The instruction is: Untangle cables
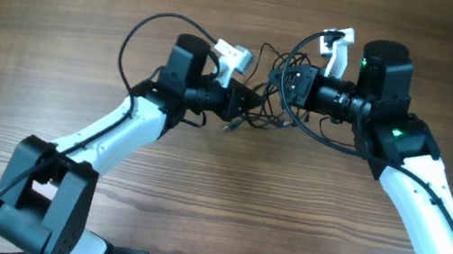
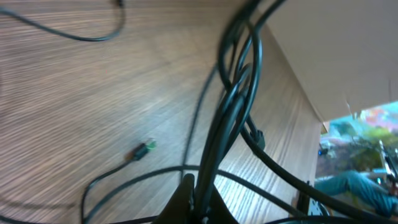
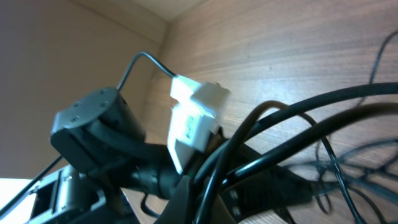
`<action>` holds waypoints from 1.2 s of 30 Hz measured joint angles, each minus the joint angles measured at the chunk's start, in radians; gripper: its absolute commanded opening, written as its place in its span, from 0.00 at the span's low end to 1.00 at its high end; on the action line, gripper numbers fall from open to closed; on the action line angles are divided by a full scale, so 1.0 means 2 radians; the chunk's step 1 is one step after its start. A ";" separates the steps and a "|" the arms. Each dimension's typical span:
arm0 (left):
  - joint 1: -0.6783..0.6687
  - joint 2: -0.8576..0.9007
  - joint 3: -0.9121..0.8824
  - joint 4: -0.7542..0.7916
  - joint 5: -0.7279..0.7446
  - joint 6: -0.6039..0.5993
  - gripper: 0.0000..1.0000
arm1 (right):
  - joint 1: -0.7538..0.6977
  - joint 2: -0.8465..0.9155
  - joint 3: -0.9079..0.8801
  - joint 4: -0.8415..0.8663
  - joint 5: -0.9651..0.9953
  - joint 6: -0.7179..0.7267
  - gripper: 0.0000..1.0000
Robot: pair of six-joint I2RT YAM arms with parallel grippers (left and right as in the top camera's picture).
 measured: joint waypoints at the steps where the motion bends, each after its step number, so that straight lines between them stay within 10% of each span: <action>1: 0.011 -0.001 0.000 -0.008 0.000 0.000 0.04 | 0.000 0.000 0.000 -0.016 0.012 0.000 0.04; 18: 0.169 -0.112 0.000 -0.086 -0.002 0.000 0.08 | 0.000 0.000 0.000 -0.213 0.341 0.013 0.04; 20: 0.169 -0.112 0.000 -0.090 -0.002 -0.001 0.59 | 0.000 0.000 0.000 -0.181 0.317 -0.011 0.04; 36: 0.101 -0.113 0.000 -0.147 -0.004 0.015 0.72 | 0.000 0.000 -0.002 0.017 -0.043 -0.107 0.04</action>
